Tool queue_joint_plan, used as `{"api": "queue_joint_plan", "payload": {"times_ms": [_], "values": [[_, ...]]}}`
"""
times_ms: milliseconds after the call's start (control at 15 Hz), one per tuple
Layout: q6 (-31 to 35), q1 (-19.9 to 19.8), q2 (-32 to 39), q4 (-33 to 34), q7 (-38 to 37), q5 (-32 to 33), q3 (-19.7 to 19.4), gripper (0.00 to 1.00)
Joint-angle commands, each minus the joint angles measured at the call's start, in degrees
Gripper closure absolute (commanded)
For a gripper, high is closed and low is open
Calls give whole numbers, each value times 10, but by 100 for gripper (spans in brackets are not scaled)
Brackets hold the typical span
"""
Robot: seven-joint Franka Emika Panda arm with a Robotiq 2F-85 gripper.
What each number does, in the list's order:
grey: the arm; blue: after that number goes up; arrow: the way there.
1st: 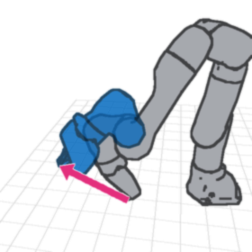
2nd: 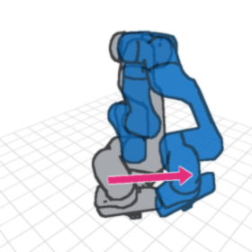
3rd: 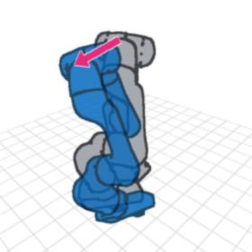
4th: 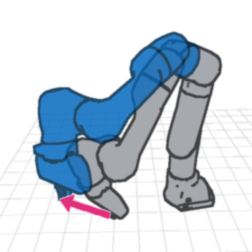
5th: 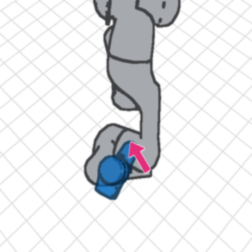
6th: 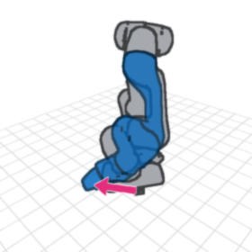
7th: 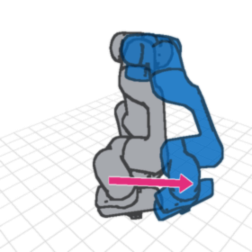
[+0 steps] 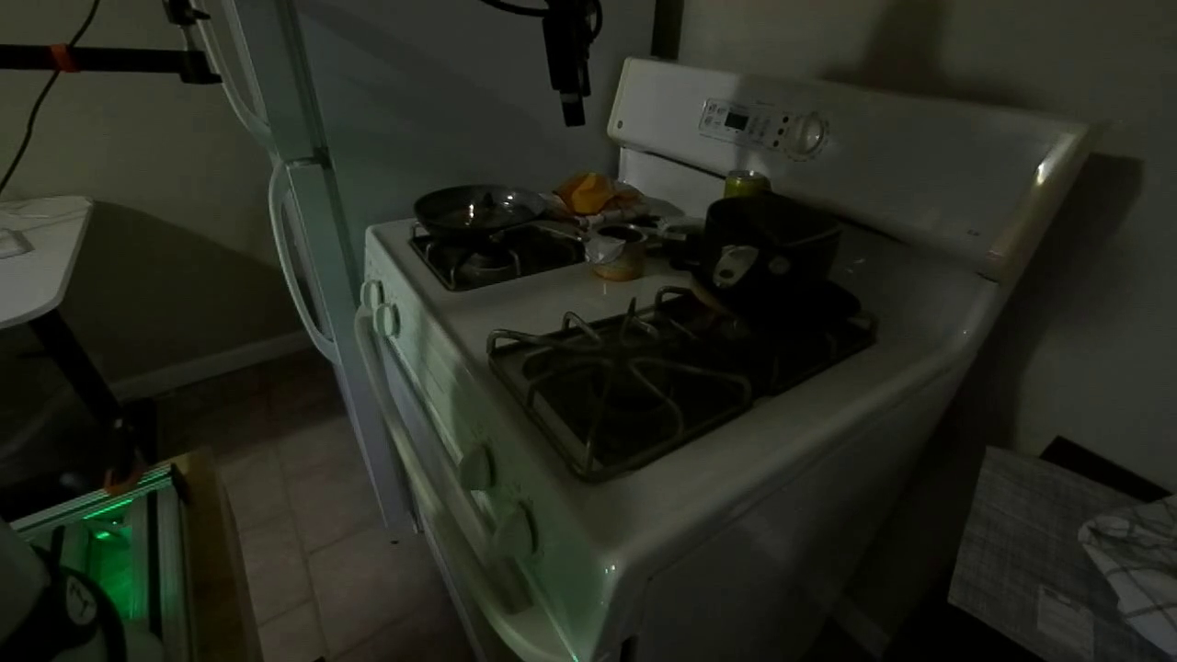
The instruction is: Put one jar in the black pot.
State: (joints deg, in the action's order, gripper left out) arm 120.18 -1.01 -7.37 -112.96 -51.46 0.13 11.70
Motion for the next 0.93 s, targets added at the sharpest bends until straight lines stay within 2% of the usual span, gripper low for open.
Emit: {"api": "queue_joint_plan", "payload": {"times_ms": [0, 200, 400, 733, 867], "values": [[12, 18, 72, 56, -55, 19, -10, 0], [2, 33, 174, 154, -61, 63, -18, 0], [-13, 70, 264, 257, -74, 108, -47, 0], [-32, 136, 416, 419, -84, 97, -94, 0], [-56, 151, 463, 478, -98, 84, -110, 0]]}}
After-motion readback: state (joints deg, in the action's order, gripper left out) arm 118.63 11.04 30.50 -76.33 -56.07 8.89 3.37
